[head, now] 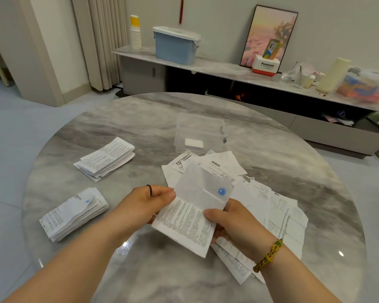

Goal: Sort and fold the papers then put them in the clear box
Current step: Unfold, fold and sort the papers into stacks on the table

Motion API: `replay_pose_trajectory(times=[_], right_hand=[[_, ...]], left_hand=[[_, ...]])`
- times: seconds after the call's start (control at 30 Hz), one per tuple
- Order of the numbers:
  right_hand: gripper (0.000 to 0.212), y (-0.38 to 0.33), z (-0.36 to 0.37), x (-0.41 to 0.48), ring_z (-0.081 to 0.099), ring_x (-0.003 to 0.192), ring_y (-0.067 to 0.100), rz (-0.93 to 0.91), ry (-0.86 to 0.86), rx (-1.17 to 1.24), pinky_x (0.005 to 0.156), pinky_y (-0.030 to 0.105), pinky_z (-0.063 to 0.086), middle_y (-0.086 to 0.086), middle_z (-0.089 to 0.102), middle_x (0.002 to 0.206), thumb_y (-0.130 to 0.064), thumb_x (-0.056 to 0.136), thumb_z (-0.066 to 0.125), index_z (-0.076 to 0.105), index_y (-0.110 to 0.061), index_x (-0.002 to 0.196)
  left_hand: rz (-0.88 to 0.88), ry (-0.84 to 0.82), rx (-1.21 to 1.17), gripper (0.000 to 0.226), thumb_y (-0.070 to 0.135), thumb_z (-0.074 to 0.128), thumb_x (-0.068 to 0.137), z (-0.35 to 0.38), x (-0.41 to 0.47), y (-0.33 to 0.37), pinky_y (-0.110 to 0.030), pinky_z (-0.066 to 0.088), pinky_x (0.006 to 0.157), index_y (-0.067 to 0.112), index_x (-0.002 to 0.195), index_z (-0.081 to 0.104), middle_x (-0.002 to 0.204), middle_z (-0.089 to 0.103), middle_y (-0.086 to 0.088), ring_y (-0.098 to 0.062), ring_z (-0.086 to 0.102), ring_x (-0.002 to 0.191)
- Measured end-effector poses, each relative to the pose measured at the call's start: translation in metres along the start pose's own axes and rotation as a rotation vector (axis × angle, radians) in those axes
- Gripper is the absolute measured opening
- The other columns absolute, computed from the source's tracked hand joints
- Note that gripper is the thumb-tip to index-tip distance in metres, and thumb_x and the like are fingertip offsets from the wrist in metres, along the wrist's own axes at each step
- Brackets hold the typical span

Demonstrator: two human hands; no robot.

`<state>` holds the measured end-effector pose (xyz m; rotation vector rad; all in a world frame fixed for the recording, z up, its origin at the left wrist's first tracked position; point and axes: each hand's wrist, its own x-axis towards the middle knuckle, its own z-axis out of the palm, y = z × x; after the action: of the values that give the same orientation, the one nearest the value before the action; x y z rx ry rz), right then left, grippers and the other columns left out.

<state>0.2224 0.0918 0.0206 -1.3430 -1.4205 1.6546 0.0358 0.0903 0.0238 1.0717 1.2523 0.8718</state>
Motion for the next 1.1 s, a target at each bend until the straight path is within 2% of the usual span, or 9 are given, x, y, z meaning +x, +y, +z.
replay_pose_trajectory(times=[0.1,0.17,0.23,0.43,0.6,0.77,0.87,1.0,1.1], right_hand=[[0.019,-0.001,0.003,-0.001,0.064,0.054,0.008,0.015,-0.039,-0.037,0.044,0.016,0.045,-0.005,0.071,0.068,-0.003,0.092,0.045,0.059,-0.015,0.089],[0.019,-0.001,0.005,-0.001,0.064,0.054,0.007,0.017,-0.035,-0.041,0.044,0.016,0.045,-0.005,0.070,0.069,-0.003,0.092,0.046,0.059,-0.016,0.088],[0.018,0.000,0.003,0.000,0.065,0.057,0.007,0.015,-0.009,-0.024,0.046,0.017,0.046,-0.004,0.071,0.072,-0.004,0.091,0.047,0.060,-0.016,0.089],[0.017,0.003,0.001,0.005,0.068,0.073,0.019,0.019,0.051,0.064,0.060,0.027,0.050,0.007,0.073,0.088,-0.004,0.090,0.051,0.065,-0.010,0.097],[0.016,0.002,0.002,0.004,0.068,0.063,0.012,0.007,0.069,0.088,0.050,0.020,0.049,0.003,0.073,0.079,-0.003,0.090,0.050,0.065,-0.009,0.091],[0.010,-0.001,-0.001,0.004,0.056,0.048,0.009,0.002,0.128,0.102,0.042,0.017,0.043,0.008,0.065,0.074,-0.004,0.089,0.052,0.062,-0.005,0.092],[0.009,-0.001,-0.002,0.004,0.050,0.040,0.005,0.002,0.152,0.037,0.038,0.017,0.040,0.010,0.061,0.070,-0.002,0.087,0.054,0.063,-0.004,0.088],[0.012,-0.001,0.000,0.004,0.050,0.038,0.005,0.019,0.214,0.059,0.035,0.017,0.040,0.008,0.061,0.063,0.000,0.087,0.054,0.062,-0.004,0.080],[0.012,-0.004,0.002,0.005,0.054,0.041,0.007,0.031,0.213,0.073,0.034,0.018,0.040,0.006,0.064,0.061,0.001,0.087,0.053,0.061,-0.004,0.080]], left_hand=[[-0.027,-0.005,0.012,0.019,0.011,0.056,0.089,0.003,-0.001,-0.001,-0.013,0.048,0.048,0.013,0.075,0.069,0.063,0.070,0.004,-0.004,0.065,0.054],[-0.032,-0.003,0.023,0.029,0.007,0.056,0.088,0.004,-0.001,-0.002,-0.012,0.044,0.043,0.011,0.060,0.064,0.053,0.066,0.005,-0.003,0.061,0.046],[-0.041,-0.004,0.025,0.034,0.006,0.056,0.088,0.004,-0.002,-0.001,-0.012,0.043,0.041,0.009,0.055,0.058,0.048,0.064,0.004,-0.003,0.059,0.043],[-0.088,-0.005,-0.034,0.026,0.007,0.056,0.088,0.001,-0.001,-0.002,-0.016,0.052,0.047,0.006,0.064,0.064,0.059,0.070,-0.002,-0.008,0.064,0.049],[-0.123,-0.003,-0.072,0.023,0.008,0.056,0.088,-0.001,0.000,-0.002,-0.017,0.053,0.048,0.006,0.068,0.066,0.061,0.071,-0.003,-0.009,0.066,0.050],[-0.118,-0.003,0.111,0.025,0.008,0.062,0.084,-0.007,0.000,-0.005,-0.019,0.048,0.051,0.009,0.059,0.062,0.058,0.066,0.000,-0.008,0.060,0.049],[-0.133,-0.024,0.144,0.025,0.008,0.064,0.083,-0.008,-0.001,-0.006,-0.018,0.048,0.049,0.012,0.058,0.062,0.058,0.066,0.001,-0.008,0.060,0.049],[-0.161,-0.084,0.152,0.016,0.003,0.066,0.080,-0.014,-0.004,-0.006,-0.019,0.051,0.055,0.015,0.068,0.066,0.061,0.070,0.003,-0.007,0.065,0.054],[-0.158,-0.057,0.155,0.016,0.001,0.066,0.079,-0.020,-0.006,-0.005,-0.016,0.051,0.050,0.013,0.070,0.065,0.058,0.069,0.005,-0.004,0.064,0.051]])
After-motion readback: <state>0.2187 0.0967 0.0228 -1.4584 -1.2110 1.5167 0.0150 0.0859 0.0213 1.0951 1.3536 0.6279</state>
